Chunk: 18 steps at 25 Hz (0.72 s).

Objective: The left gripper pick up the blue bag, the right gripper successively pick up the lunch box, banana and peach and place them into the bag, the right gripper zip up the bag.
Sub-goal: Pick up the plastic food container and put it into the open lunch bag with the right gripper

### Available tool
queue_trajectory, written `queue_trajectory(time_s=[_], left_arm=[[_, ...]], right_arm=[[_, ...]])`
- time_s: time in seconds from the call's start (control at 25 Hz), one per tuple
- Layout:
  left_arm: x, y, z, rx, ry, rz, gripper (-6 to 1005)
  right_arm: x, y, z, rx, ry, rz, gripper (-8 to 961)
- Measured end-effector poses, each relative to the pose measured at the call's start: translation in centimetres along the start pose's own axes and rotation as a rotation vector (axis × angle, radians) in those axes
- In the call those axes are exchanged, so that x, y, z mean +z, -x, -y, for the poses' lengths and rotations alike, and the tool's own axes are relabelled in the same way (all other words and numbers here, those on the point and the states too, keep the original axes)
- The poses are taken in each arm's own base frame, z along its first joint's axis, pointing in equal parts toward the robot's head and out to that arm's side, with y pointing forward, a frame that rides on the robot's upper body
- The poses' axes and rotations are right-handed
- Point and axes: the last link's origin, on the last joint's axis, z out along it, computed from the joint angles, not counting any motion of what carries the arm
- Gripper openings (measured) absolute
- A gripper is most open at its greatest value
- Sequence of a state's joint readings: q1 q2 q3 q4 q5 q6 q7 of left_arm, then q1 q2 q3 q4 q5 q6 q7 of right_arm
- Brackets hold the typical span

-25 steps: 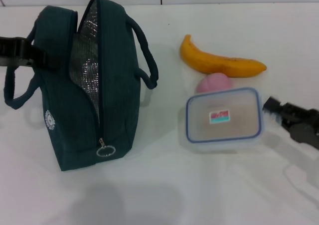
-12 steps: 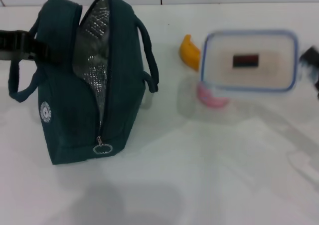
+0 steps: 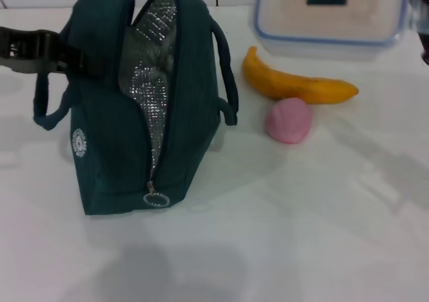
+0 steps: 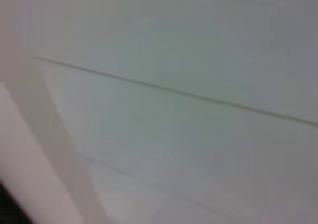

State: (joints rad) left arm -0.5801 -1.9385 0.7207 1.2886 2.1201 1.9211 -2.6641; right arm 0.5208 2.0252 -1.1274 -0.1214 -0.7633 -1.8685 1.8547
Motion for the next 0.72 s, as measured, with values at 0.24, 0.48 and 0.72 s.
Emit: queue_trajectory(time_s=[0.24,0.48,0.72], left_arm=[[1.4,-0.4,-1.1,0.02,0.037,0.022,39],[2.6,-0.6,-1.8,0.031,0.069,0.038,36],[3.3,-0.6,-2.2,0.04,0.09,0.041,36]], right_arm=[[3.1,0.2,0.1,0.019,0.047,-0.052,118],[4.8,0.1,0.6,0.034,0.045,-0.083,122],[5.7,-0.2,0.9,0.037,0.03,-0.117,126]])
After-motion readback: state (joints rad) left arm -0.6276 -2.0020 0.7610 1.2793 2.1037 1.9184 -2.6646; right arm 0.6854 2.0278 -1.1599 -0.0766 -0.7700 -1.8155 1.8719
